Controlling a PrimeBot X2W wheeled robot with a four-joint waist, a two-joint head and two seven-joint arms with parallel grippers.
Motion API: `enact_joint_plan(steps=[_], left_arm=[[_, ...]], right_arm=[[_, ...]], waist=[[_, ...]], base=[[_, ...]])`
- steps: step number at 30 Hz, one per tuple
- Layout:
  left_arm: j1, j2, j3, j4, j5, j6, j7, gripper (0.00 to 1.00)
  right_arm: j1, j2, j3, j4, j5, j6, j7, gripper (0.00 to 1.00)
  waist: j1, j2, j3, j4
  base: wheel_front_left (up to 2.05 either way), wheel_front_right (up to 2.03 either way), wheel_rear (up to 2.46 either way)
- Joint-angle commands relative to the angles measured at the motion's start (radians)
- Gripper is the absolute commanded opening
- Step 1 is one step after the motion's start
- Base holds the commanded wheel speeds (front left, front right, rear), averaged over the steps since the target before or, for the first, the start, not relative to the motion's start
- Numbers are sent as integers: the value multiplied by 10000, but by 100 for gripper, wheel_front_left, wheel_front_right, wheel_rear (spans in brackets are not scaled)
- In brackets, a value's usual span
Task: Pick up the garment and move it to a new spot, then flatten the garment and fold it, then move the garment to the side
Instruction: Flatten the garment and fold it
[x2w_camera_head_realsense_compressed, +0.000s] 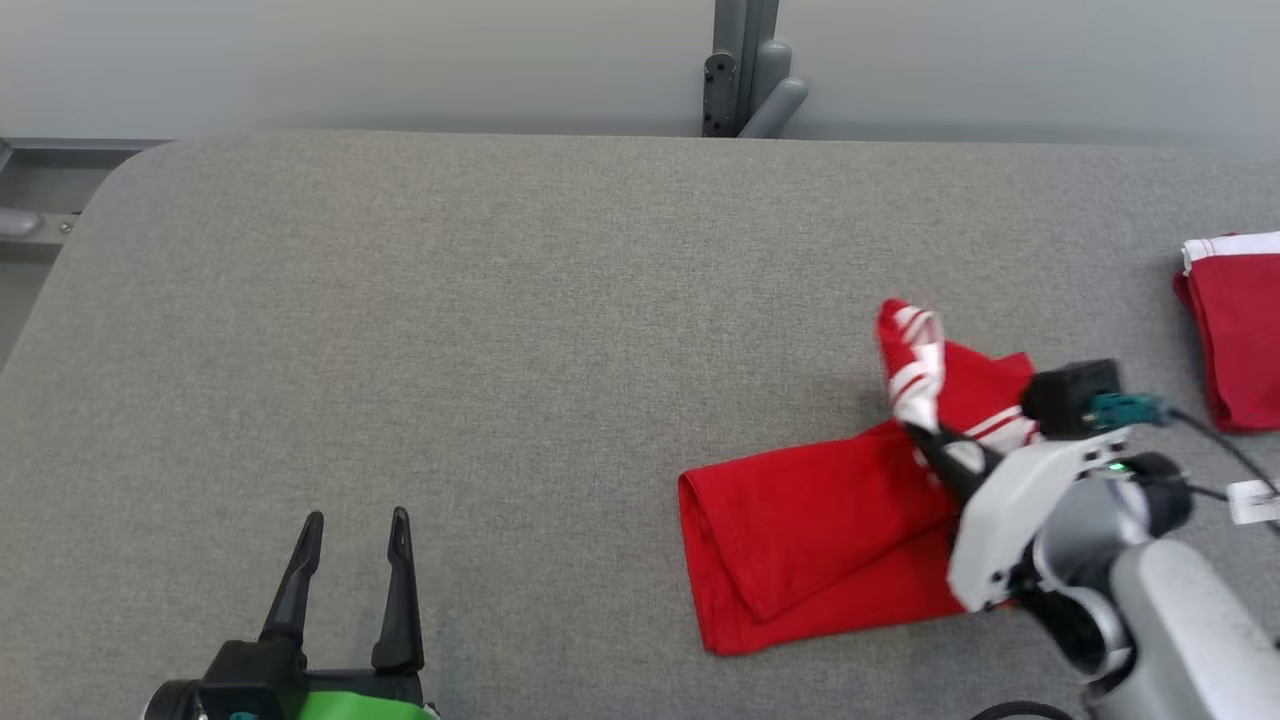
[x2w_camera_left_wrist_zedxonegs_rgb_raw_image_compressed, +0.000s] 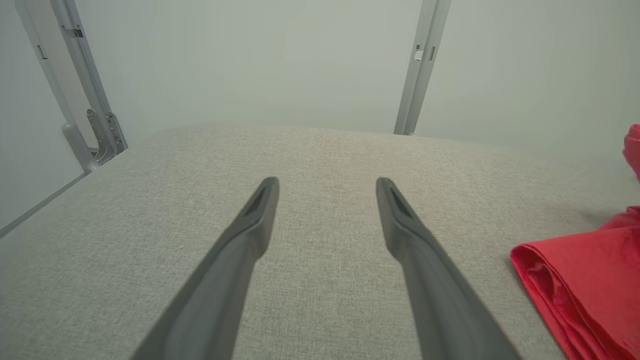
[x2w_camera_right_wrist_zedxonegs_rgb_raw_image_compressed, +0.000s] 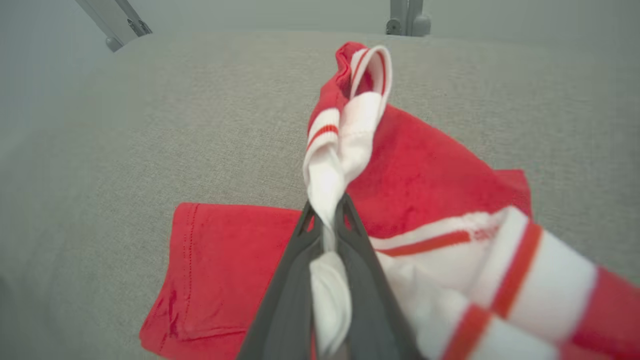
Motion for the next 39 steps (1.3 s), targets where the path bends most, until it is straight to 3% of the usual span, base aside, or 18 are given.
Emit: enact_joint_plan(steps=[1,5,9,16,24,25,26,33,39], left_arm=[[-187,10,-12,38,95,-63,-29,100],[-450,10,-128,155,191,-142,-29,100],[-501,13,-48,213,151,-71,-30,100],[-196,12,-101,333,122,-4,-30,100],[-15,12,1,424,112,24,-30,100],[30,12,31,457,104,21,-30,100],[78,12,67,482,96,15,-30,100],[587,12,321,688,144,-35,-30,100],[982,10,378,598,-56,121,-30,100]], right_arm=[[7,359,338,22,-242,-2,-8,0],[-194,1463,1211,834,-1021,-4,-343,0],[-232,2151,1534,1690,-1517,-1,-878,0],[-312,2611,1865,2426,-1852,-1,-1439,0],[-147,2622,2386,2392,-1907,-1,-1334,0],[-124,2623,2470,2338,-1849,-1,-1402,36],[-77,2625,2554,2274,-1785,-1,-1442,100],[752,2444,1888,559,-1556,-2,-1972,100],[2102,2343,-702,-1835,-1223,-2,-2285,100]], waist=[[1,114,141,-108],[1,114,262,29],[1,114,243,228],[1,114,170,334],[1,114,64,260],[1,114,23,218],[1,114,-34,176],[1,114,-645,-105],[1,114,-1160,-372]], base=[[0,0,0],[0,0,0],[0,0,0],[0,0,0],[0,0,0],[0,0,0],[0,0,0],[0,0,0],[0,0,0]])
